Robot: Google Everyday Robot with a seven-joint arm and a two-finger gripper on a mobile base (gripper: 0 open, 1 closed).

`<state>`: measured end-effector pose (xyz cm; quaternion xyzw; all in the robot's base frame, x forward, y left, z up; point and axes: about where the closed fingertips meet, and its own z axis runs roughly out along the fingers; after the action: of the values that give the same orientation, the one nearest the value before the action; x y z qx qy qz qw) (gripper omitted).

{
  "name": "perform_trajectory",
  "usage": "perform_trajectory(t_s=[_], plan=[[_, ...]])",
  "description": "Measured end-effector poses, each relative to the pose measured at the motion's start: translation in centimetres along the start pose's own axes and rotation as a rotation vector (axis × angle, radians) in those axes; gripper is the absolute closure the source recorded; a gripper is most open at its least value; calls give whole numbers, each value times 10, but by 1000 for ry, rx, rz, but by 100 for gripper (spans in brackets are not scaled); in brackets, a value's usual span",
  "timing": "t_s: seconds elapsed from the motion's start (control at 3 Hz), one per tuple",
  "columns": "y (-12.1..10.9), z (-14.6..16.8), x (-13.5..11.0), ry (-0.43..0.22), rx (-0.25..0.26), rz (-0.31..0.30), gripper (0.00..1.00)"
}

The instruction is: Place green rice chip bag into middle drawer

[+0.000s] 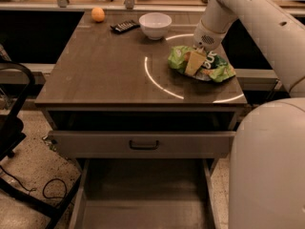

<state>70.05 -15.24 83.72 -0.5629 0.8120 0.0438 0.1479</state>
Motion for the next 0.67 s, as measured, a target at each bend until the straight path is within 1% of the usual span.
perform_trajectory(t_s=[0.33, 0.67], plan=[[0, 0, 0, 0, 0, 0, 100], [6, -32, -2, -16, 16, 10, 100]])
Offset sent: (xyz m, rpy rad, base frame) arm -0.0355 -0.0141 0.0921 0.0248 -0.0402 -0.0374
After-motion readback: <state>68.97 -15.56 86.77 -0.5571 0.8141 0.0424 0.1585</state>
